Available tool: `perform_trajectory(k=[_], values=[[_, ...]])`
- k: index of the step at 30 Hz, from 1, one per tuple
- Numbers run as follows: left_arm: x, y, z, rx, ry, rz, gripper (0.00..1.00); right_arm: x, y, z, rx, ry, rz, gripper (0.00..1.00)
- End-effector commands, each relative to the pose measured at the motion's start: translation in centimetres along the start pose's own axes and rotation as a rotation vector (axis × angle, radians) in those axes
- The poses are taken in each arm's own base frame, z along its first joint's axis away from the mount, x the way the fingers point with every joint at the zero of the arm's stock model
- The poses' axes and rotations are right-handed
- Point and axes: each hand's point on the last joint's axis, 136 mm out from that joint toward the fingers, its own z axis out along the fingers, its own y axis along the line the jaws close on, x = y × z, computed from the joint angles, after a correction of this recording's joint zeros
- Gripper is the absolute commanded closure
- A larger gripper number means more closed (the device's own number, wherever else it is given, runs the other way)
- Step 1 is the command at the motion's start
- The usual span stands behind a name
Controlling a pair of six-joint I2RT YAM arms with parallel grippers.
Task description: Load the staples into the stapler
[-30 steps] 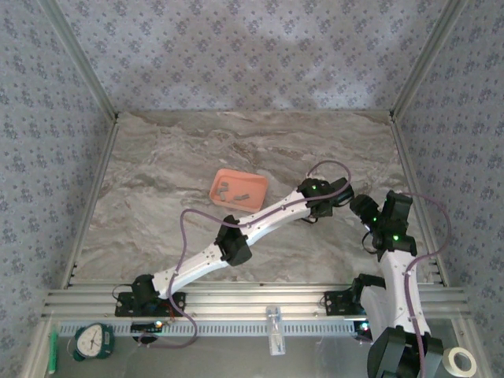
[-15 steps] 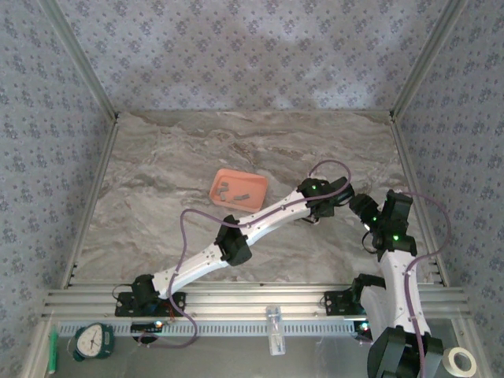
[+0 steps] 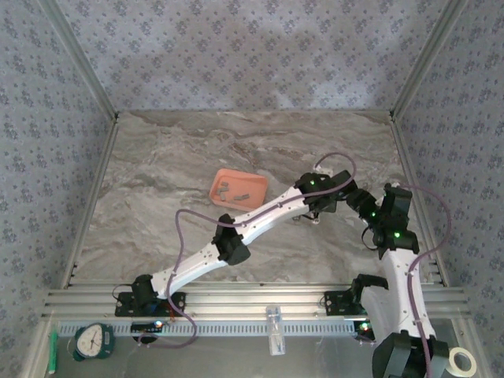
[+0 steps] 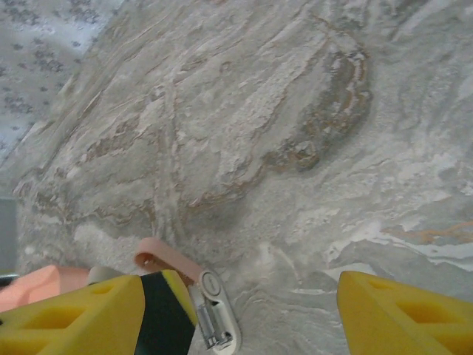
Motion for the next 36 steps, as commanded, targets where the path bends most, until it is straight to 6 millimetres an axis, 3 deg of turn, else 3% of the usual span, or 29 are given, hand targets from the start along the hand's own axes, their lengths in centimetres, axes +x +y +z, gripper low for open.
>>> perform_trajectory(k=[1,9,20,36], values=[[-3.6,0.0,-7.6,0.068,-0.094,0.071,0.36,0.1,1.7,-0.7,-0.037,0.032,-0.054,0.29],[-3.7,2.0,-10.5,0.030,-0.071,0.186,0.33,0.8,4.3,-1.3,-0.061,0.075,-0.149,0.29],[-3.8,5.8,-11.9,-0.058,-0.012,0.274,0.33,1.3,7.3,-1.6,-0.098,0.090,-0.212,0.29],[-7.5,13.7,-18.1,-0.188,-0.042,0.274,0.32,4.7,13.5,-0.3,-0.222,0.175,-0.322,0.29]])
